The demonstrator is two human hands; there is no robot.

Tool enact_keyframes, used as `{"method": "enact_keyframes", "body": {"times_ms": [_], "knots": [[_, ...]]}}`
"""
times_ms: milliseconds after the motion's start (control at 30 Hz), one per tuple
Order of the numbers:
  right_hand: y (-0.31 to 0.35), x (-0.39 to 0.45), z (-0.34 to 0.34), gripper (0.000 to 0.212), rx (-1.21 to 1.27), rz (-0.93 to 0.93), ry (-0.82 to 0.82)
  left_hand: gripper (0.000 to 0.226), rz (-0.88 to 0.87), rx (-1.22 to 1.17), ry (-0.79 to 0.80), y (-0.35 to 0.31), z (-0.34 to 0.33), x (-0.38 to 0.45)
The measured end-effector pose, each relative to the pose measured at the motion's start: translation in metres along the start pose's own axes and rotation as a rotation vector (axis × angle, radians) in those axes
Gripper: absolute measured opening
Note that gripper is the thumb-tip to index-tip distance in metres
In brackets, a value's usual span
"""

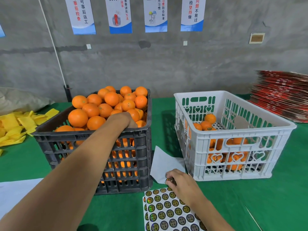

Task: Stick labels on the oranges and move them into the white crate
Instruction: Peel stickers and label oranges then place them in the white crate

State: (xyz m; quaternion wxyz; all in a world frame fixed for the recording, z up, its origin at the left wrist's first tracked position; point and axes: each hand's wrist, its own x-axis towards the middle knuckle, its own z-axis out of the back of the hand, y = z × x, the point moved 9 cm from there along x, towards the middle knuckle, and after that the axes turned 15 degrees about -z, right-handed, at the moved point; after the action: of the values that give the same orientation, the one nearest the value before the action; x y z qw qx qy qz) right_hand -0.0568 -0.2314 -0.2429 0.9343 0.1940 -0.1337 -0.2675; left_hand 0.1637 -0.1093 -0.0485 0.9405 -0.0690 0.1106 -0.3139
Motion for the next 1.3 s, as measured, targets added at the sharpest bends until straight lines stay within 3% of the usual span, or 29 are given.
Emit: {"method": "enact_keyframes", "body": {"times_ms": [133, 300, 400, 567, 633, 700, 767, 967, 1167, 1233, 1300], "knots": [[0.002, 0.000, 0.000, 0.017, 0.001, -0.002, -0.003, 0.050, -0.038, 0.053, 0.083, -0.006, -0.003, -0.012], [0.003, -0.001, 0.000, 0.011, -0.017, -0.010, 0.004, 0.051, -0.055, 0.053, 0.064, -0.008, -0.001, -0.011], [0.005, -0.002, 0.002, 0.012, -0.044, -0.004, -0.003, 0.027, -0.089, 0.026, 0.052, -0.013, 0.000, -0.011], [0.012, -0.004, 0.002, 0.020, -0.125, 0.083, -0.017, 0.021, -0.129, 0.022, 0.030, -0.021, 0.001, -0.014], [0.018, -0.007, 0.005, 0.022, -0.209, 0.137, -0.080, 0.047, -0.056, -0.031, -0.056, -0.012, 0.005, -0.013], [0.027, -0.013, 0.011, 0.012, -0.296, 0.196, -0.150, 0.070, -0.006, -0.121, -0.246, -0.005, 0.019, -0.015], [0.031, -0.016, 0.014, 0.026, -0.325, 0.214, -0.186, 0.088, -0.006, -0.180, -0.400, -0.002, 0.031, -0.016], [0.024, -0.010, 0.003, 0.024, -0.333, 0.224, -0.152, 0.092, -0.068, -0.217, -0.453, -0.007, 0.034, -0.014], [0.002, -0.005, 0.018, 0.019, 0.097, 0.008, -0.074, 0.093, -0.133, -0.246, -0.536, -0.010, 0.040, -0.012], [0.003, -0.002, 0.035, 0.016, 0.410, -0.055, -0.051, 0.089, -0.195, -0.285, -0.592, -0.016, 0.045, -0.014], [0.012, 0.005, 0.069, 0.011, 0.758, -0.096, -0.136, 0.083, -0.289, -0.310, -0.647, -0.024, 0.051, -0.015]]}}
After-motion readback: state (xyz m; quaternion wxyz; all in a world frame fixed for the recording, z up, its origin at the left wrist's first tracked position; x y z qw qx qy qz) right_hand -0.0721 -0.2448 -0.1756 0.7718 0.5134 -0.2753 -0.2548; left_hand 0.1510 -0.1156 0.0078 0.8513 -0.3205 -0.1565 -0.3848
